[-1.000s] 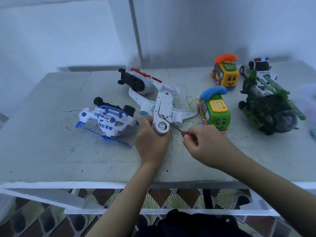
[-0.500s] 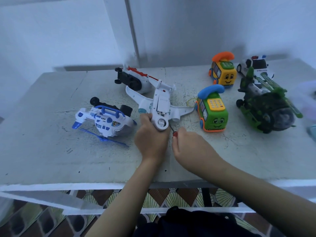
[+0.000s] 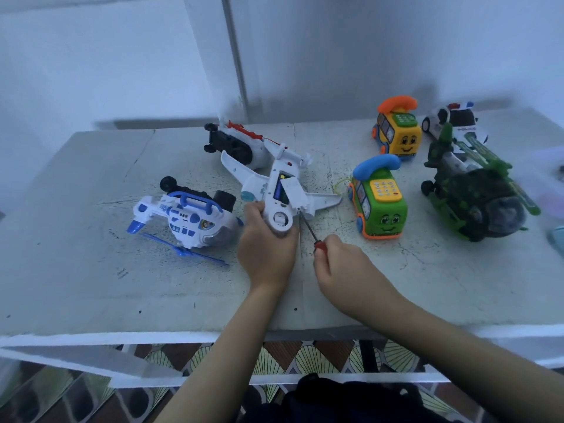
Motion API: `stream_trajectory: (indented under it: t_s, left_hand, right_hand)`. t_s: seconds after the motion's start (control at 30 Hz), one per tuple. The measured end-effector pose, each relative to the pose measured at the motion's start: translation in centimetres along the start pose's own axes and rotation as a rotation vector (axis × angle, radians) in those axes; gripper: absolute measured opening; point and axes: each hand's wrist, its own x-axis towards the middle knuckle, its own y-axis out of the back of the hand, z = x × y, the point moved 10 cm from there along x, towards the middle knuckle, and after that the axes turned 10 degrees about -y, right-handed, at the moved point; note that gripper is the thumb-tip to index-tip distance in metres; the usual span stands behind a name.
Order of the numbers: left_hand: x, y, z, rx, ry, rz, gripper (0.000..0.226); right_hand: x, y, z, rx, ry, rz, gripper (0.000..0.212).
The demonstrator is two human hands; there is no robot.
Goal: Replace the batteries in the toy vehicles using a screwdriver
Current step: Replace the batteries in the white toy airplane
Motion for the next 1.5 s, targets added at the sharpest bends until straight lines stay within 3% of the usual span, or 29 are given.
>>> stream_trajectory:
  t_s: [0.13,0.43,0.67,0.87,1.17,1.3,1.5]
  left_hand:
    - [1.1,0.6,1.2,0.043,-0.175,0.026,0.045]
    - [2.3,1.3,3.6,0.156,-0.361,0.057,0.048]
    - [3.0,0.3,3.1,0.111,-0.389,-0.008,0.052]
    - [3.7,1.9,3.5,0.077,-0.443,0.092,0.052]
    - [6.5,3.5,9.6,0.047,-0.682,0.298,0.057]
    - [7.5,1.9,13.1,-0.029,-0.791,0.28,0.058]
    - [7.6,-2.9,18.4,-0.111,-0.918,0.194,0.057]
  right_hand:
    - [0.0,0.6,1.2,0.016,-0.057,-0.038,0.027]
    - [0.1,2.9,2.3,-0.072,-0.11,-0.11,0.035]
    - [0.4,4.3,2.6,-0.015,-0.119,-0.084,0.036]
    - [0.9,5.8,2.9,0.107,-0.069,-0.035,0.037]
    - [-0.2,12.4,2.0,0.331,0.192,0.202,0.023]
    - [-0.7,16.1,3.1,0.323,0.27,0.345,0.026]
    - [-1.5,20.9,6.1,0.297,0.262,0.486,0.012]
